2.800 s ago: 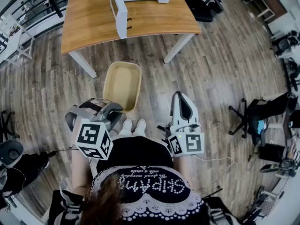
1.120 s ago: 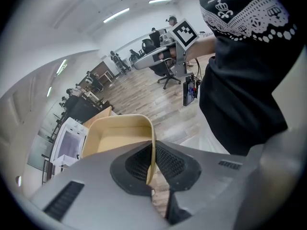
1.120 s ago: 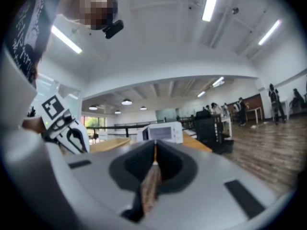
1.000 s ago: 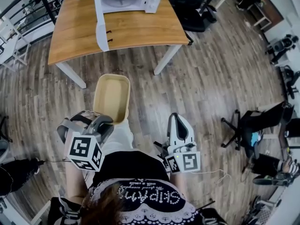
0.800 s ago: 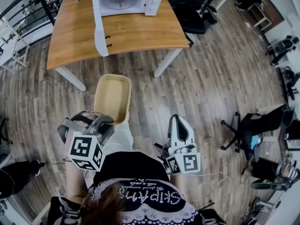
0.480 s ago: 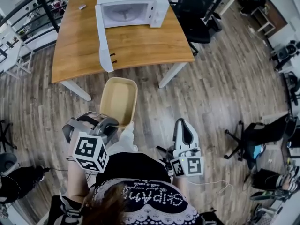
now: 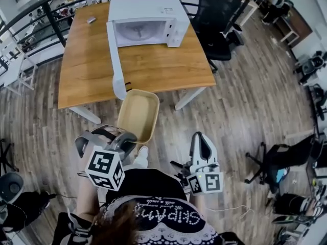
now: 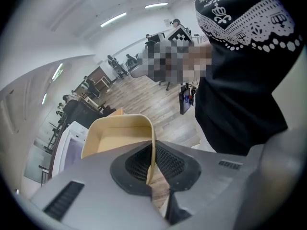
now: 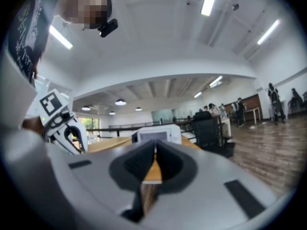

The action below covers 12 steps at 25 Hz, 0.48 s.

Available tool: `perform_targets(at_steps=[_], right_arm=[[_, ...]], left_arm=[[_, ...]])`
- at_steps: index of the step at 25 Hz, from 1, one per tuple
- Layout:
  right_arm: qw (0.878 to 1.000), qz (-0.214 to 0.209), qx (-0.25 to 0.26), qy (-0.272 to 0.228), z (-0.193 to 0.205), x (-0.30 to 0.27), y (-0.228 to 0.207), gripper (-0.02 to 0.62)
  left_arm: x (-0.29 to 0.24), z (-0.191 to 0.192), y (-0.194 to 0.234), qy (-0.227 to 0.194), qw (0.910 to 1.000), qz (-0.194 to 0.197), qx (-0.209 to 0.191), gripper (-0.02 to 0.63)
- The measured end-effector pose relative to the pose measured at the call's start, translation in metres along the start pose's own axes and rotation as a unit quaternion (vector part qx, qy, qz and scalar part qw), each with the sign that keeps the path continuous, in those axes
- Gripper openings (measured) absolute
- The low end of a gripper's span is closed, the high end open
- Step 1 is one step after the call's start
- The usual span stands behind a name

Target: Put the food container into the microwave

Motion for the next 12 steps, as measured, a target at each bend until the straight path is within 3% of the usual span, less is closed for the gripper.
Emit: perform_targets(at_steps=[12], right_arm=[[1.000, 0.027, 0.004, -0.001, 0.001, -0.028, 0.002, 0.034]], left_arm=[[-0.012, 0.017, 0.031, -0.021, 0.9993, 0.014, -0.026, 0.044]])
Point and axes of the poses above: the fingertips, and each gripper's own axes: x backward along the fingers, y to its left, z out of its underside, the point moved 7 cm from there along x, backward along the fingers, and after that the axes turned 1 degree about -z, right-handed, at the moved point
